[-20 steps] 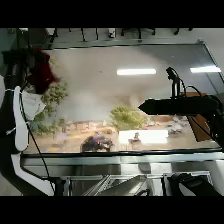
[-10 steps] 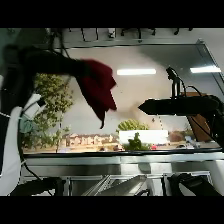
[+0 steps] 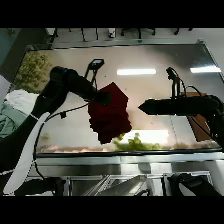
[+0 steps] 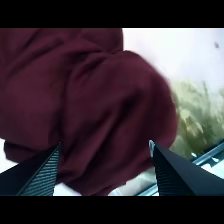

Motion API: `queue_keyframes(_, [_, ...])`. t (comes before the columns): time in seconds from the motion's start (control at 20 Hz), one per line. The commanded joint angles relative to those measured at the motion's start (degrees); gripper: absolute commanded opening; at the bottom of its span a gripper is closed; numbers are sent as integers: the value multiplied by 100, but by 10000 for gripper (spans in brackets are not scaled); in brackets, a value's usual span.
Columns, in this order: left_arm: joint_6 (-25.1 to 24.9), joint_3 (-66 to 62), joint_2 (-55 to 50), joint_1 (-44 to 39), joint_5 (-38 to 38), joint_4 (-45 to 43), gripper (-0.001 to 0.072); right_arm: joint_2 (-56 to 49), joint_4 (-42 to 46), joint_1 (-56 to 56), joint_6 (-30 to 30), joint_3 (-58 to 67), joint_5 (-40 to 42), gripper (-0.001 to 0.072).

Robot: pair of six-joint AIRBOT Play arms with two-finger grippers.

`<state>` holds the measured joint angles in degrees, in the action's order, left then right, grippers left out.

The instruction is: Fold the shirts.

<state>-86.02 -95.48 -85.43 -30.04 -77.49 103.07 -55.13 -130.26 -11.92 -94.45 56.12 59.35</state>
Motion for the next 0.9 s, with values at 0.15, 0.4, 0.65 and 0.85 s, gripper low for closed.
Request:
queue_keyframes(0.15, [37,750,1128,979,-1224,68,617,-37,-2,-2,0,2,39,20])
queue_keyframes(0.4, [35,4802,2739,820,1436,1676,617,-164,87,7,-149,0,197,136])
queue_keyframes(0.65, [39,6835,2879,293,4476,2643,617,-684,166,4,-125,-9,437,520])
queue_keyframes(0.85, [37,6531,2028,74,4741,2643,617,-1226,151,4,-136,-195,682,520])
